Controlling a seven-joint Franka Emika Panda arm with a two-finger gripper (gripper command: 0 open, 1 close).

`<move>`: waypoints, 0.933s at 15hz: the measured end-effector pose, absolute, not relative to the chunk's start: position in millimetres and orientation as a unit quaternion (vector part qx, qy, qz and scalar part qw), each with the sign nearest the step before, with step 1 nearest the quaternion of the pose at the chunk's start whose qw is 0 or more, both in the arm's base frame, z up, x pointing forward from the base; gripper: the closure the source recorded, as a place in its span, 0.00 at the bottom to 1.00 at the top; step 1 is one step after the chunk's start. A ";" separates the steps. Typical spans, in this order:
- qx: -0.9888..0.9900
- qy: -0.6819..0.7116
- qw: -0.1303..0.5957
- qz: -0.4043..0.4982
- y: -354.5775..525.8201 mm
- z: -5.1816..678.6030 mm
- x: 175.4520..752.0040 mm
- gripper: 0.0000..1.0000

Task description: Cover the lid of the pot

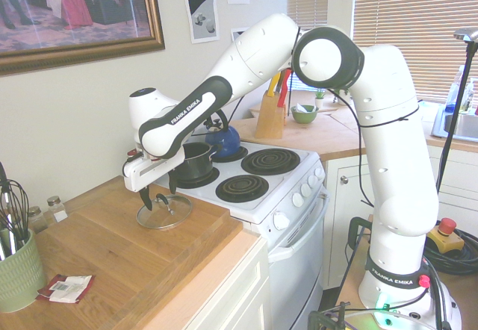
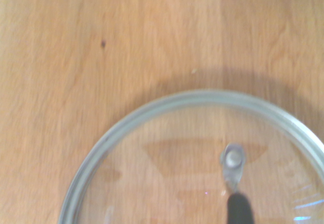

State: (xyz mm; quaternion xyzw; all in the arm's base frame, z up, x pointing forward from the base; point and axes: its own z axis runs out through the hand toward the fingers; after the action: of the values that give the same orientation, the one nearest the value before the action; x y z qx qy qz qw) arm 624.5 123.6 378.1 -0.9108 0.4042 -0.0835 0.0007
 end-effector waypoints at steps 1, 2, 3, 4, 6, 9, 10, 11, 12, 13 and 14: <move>-0.910 0.406 0.000 -0.085 121.5 378.1 626.5 1.00; -0.909 0.408 0.000 -0.086 118.9 378.5 628.5 1.00; -0.908 0.409 0.000 -0.086 117.9 377.9 630.0 1.00; -0.908 0.410 -0.001 -0.085 117.4 376.1 630.8 1.00; -0.908 0.411 -0.001 -0.083 117.5 373.1 631.6 1.00; -0.907 0.413 0.002 -0.081 117.7 372.7 633.7 1.00; -0.907 0.414 0.002 -0.081 118.0 372.7 633.7 1.00; -0.907 0.414 0.002 -0.080 118.6 372.7 633.5 1.00; -0.907 0.414 0.003 -0.079 119.5 372.7 633.3 1.00; -0.907 0.413 0.003 -0.078 120.6 372.7 633.0 1.00; -0.907 0.413 0.004 -0.078 122.0 372.6 632.8 1.00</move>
State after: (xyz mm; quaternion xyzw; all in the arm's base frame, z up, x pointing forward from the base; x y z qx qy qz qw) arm 632.8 122.0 372.6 -0.9073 0.4133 -0.0776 0.0041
